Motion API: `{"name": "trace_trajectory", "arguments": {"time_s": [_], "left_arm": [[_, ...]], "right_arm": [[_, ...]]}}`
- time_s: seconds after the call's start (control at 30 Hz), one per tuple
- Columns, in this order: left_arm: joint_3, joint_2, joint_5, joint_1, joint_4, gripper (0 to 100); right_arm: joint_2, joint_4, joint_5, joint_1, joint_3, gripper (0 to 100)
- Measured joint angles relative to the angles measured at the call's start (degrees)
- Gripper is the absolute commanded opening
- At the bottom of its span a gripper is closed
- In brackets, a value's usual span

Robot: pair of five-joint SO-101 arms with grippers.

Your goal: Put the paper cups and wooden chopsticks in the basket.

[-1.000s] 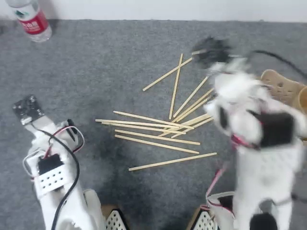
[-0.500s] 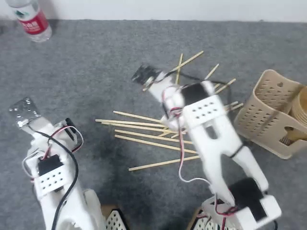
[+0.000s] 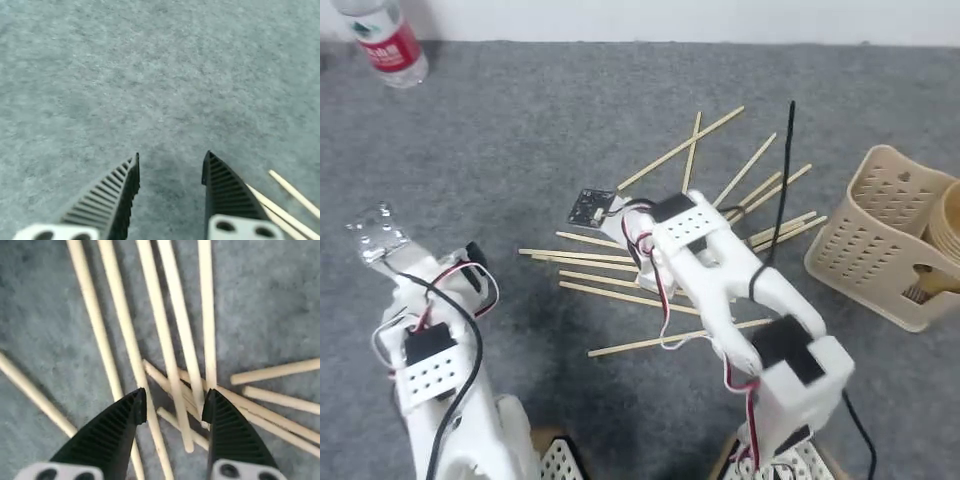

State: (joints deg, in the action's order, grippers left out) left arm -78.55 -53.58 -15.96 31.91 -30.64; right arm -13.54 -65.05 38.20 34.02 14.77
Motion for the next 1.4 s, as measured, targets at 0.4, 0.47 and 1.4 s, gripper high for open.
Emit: {"name": "trace_trajectory", "arguments": {"time_s": [0.4,0.47,1.4], "left_arm": [[0.0,0.0,0.0,0.2,0.0,20],[0.0,0.0,0.0,0.2,0.0,20],[-0.7,0.0,0.0,0.2,1.2,20]], "right_arm": [[-8.6,0.1,3.3,-3.8,-9.5,10.2],[-9.4,0.1,3.7,-3.9,-9.9,3.9],[-0.7,-22.3,6.8,-4.0,-23.6,0.6]]}}
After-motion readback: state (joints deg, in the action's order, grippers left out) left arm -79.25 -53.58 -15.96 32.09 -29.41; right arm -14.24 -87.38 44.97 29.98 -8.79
